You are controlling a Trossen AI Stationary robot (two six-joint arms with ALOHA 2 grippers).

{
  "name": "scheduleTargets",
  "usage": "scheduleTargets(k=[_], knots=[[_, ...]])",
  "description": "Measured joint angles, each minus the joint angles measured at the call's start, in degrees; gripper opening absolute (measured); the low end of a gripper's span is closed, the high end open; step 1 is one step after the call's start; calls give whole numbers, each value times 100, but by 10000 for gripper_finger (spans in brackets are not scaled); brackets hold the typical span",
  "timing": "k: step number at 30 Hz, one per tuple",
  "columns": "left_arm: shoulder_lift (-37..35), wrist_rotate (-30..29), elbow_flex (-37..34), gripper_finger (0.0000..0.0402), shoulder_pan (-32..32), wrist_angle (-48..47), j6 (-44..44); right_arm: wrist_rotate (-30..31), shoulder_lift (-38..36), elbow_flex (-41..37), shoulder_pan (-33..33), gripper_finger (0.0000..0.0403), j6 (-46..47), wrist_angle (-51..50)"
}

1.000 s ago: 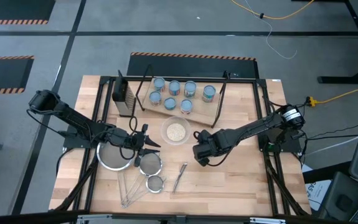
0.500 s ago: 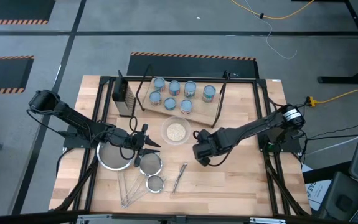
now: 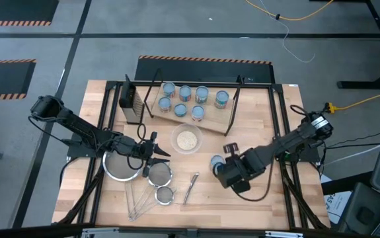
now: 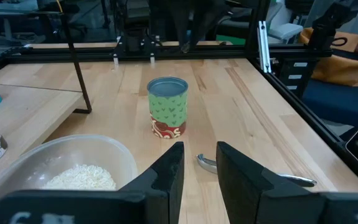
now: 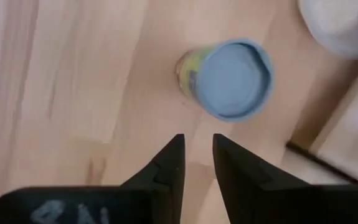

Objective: Pick and place cans onto a shelf
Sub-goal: Put the canned spaghetti sauce on the shelf

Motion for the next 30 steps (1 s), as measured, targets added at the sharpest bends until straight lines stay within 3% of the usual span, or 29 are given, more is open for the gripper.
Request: scheduleTargets(k=[4,12,30], knots=[[0,0,0,86,0,2,-2,7,0,-185,109,87,-922,97],[0,0,0,86,0,9,-6,36,4,-657,-59,87,-1622,748],[0,0,0,86,0,20,-13,-550,5,-732,-529,87,-2231,1286]])
